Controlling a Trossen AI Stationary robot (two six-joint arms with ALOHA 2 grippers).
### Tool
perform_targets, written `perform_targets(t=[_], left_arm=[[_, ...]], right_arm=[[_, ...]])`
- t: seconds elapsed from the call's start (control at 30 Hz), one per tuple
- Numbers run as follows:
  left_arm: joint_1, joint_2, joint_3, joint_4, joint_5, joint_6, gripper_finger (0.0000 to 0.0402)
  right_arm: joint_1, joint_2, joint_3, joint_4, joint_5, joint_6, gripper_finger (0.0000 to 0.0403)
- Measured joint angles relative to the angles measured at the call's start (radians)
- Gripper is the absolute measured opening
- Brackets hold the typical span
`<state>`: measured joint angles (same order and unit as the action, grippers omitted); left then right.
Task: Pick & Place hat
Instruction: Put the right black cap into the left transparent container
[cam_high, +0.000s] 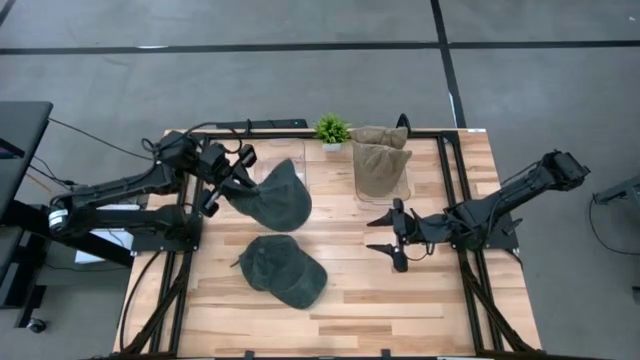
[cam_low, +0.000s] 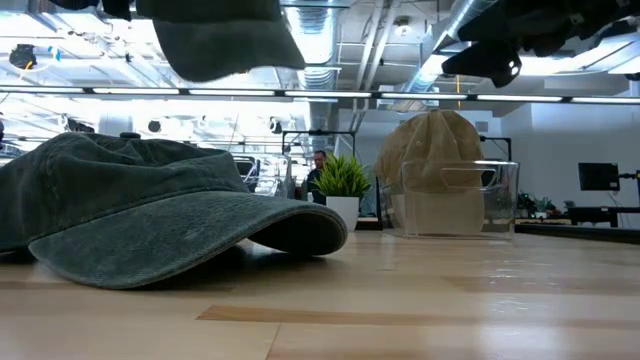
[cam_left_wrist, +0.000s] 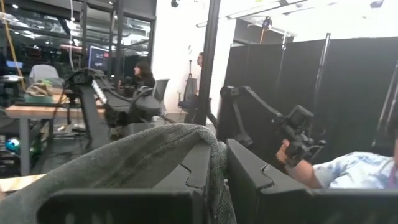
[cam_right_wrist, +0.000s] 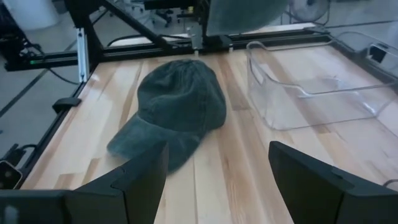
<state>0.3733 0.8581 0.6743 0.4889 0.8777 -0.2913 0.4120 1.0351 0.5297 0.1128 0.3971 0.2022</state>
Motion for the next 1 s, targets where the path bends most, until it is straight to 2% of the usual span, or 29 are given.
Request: perform_targets(t=[0.3,0.5,0.67,0.8,1.0], left_arm=[[0.209,0.0,0.0,0.002,0.143,0.11,0.0034],[0.306,0.003,0.001,0.001,0.166,0.197,0.0033],[0.327,0.05,0.062,-0.005,0.209,0.141,0.0033],[0.323,0.108,0.155,-0.108,0.249,0.096,0.0032],[0.321,0.185,0.313,-0.343,0.237,0.157,0.0032]], right_arm=[[0.049,0.049,0.0,0.022,0.103,0.061,0.027],[0.045,0.208,0.0,0.164,0.103,0.07,0.027],[0.044,0.341,0.0,0.302,0.103,0.063,0.027],[0.044,0.411,0.0,0.373,0.101,0.062,0.027],[0.044,0.452,0.001,0.405,0.1,0.061,0.027]])
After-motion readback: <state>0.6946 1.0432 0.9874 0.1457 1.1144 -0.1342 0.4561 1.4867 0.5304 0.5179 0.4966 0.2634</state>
